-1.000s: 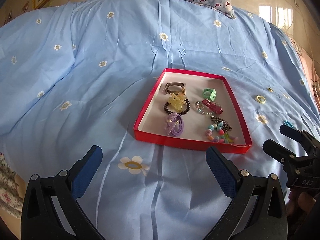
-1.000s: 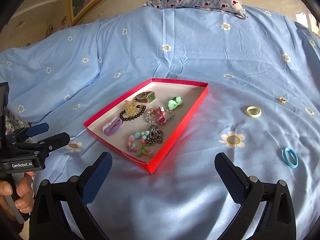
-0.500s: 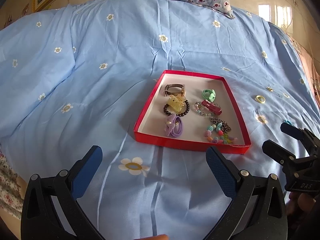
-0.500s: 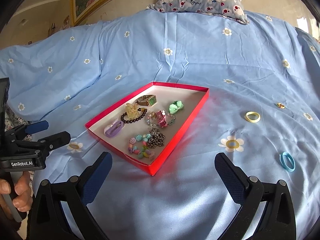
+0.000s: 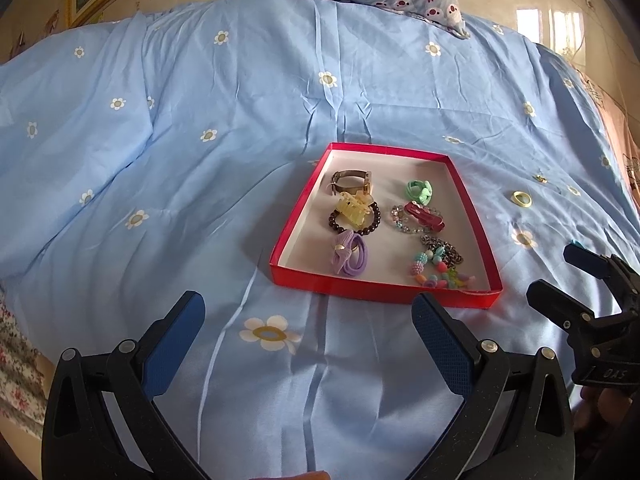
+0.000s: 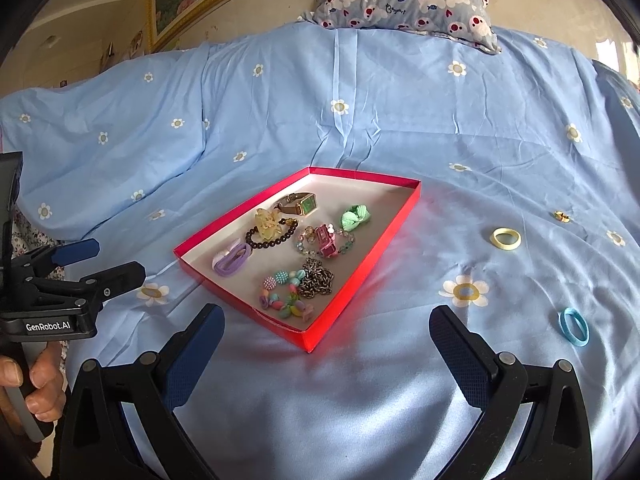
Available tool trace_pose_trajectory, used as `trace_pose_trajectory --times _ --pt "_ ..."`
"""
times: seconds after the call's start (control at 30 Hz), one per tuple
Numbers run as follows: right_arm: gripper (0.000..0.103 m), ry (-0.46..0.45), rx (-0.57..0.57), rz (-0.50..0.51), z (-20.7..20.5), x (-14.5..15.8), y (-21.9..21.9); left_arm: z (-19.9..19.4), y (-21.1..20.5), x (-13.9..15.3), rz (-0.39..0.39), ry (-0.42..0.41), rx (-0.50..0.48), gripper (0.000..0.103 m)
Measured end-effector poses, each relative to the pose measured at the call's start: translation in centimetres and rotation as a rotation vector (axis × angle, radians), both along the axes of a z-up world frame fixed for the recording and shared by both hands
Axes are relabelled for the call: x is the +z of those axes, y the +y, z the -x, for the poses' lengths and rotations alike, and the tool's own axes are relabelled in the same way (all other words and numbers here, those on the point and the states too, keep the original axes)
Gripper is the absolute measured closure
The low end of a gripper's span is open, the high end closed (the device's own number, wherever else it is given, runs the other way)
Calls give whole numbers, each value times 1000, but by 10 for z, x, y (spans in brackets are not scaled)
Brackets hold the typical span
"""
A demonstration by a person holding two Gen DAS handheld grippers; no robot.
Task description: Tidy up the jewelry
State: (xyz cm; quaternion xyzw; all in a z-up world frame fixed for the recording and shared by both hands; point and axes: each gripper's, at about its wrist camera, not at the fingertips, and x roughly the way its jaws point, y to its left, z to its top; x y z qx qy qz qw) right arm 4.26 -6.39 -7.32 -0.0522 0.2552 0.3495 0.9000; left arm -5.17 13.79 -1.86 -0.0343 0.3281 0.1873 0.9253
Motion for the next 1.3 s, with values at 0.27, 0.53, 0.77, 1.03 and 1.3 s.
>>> trace_pose_trajectory --times 0.27,0.53,0.77,1.03,1.3 --pt "0 -7 3 -8 3 1 -1 0 -1 -1 -5 1 0 0" --pt "0 -8 6 -10 5 2 1 0 -1 0 -3 -1 -1 0" --pt "0 -6 8 -9 5 2 1 1 -3 -1 -4 -1 -1 0" --pt "0 -6 11 -8 6 2 2 1 -3 -1 -1 0 -2 0" --pt "0 -4 13 -9 6 2 2 0 -3 -1 -5 -2 -2 0"
